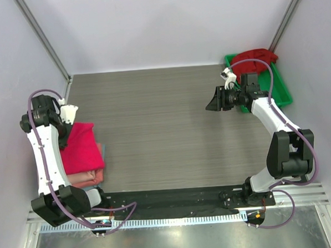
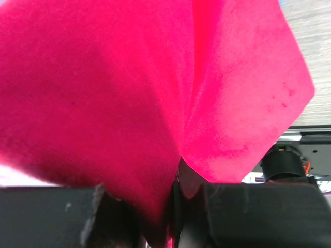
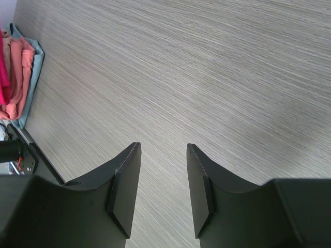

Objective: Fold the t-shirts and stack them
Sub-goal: Neatly place the folded tshirt to the corner

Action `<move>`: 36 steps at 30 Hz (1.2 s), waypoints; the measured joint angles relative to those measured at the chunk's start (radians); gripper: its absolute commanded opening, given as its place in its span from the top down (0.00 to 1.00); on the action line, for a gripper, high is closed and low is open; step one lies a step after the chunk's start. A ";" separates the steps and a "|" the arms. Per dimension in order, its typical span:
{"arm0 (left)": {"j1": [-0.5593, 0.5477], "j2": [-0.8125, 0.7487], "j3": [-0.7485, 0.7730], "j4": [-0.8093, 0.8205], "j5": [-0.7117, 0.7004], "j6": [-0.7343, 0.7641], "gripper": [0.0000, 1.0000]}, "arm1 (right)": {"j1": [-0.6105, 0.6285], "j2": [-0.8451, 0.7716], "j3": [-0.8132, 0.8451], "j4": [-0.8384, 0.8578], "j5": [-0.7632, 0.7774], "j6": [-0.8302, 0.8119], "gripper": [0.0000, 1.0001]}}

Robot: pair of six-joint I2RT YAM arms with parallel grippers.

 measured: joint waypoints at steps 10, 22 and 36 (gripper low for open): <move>0.095 0.038 -0.103 0.014 -0.043 0.070 1.00 | 0.000 0.000 -0.011 0.010 0.000 0.015 0.53; 0.203 0.207 -0.151 0.064 -0.111 0.099 1.00 | 0.000 -0.007 -0.030 0.016 0.000 0.022 0.53; 0.206 0.345 -0.023 0.161 -0.143 0.093 0.79 | 0.000 -0.051 -0.091 0.025 0.001 0.030 0.53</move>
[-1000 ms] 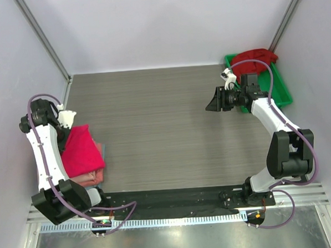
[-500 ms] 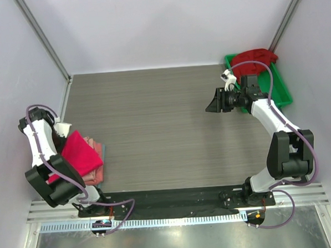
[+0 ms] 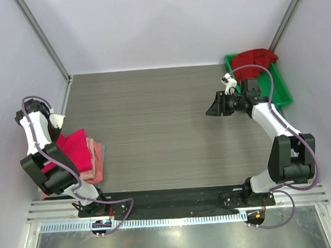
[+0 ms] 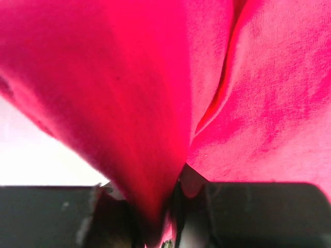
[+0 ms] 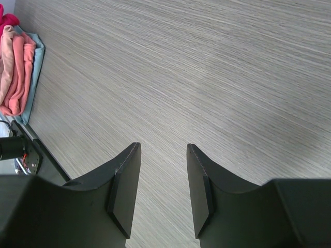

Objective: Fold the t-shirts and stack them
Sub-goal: Neatly place the folded tshirt to the corner

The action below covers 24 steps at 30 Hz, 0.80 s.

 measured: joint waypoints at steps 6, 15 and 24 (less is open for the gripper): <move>-0.021 -0.003 0.003 0.008 0.022 -0.023 0.47 | 0.000 -0.006 -0.008 0.000 0.000 0.000 0.53; -0.141 -0.180 0.236 0.105 0.227 -0.243 0.13 | 0.000 -0.033 -0.021 0.008 0.009 0.000 0.50; -0.436 -0.191 0.343 0.160 0.369 -0.562 0.00 | 0.000 -0.095 -0.065 0.037 0.091 0.015 0.27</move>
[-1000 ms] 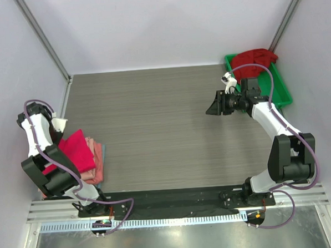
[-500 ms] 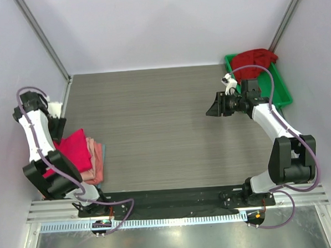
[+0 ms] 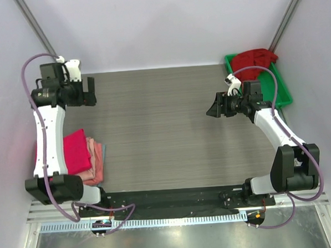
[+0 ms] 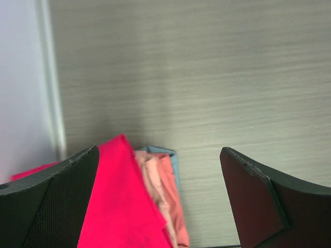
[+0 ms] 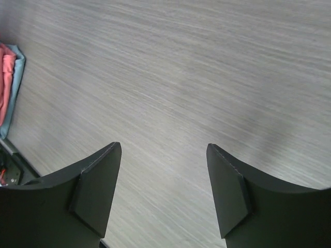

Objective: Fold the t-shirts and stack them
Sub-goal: Neatly place the folded tshirt to the corner

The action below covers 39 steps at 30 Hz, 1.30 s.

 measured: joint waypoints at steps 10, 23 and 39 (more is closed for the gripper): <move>-0.064 0.222 -0.050 -0.037 -0.066 -0.047 0.11 | 0.000 0.134 0.104 0.011 0.007 -0.019 0.28; -0.061 0.285 -0.081 -0.136 -0.285 0.092 0.48 | 0.010 0.438 0.281 -0.018 -0.141 -0.078 0.30; -0.050 0.491 -0.144 -0.124 -0.463 0.171 0.58 | 0.023 0.565 0.431 -0.031 -0.198 -0.095 0.31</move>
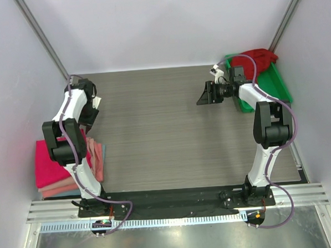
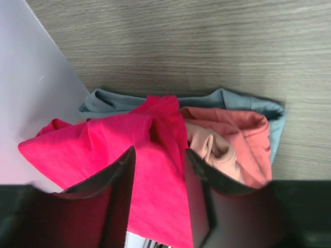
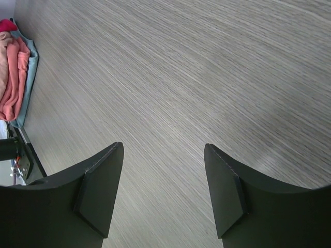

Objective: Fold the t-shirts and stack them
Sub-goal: Neatly place the folded tshirt to the corner

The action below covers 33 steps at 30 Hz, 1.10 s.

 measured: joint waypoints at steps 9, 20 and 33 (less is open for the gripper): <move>0.000 0.061 0.010 0.001 -0.036 0.007 0.72 | 0.000 0.000 0.000 0.000 0.000 -0.014 0.31; -0.001 0.022 -0.056 0.008 -0.045 0.027 1.00 | 0.000 -0.002 -0.038 0.000 -0.011 -0.030 0.32; -0.089 -0.205 -0.154 -0.010 -0.022 0.029 1.00 | 0.000 -0.062 -0.100 -0.001 -0.021 -0.053 0.32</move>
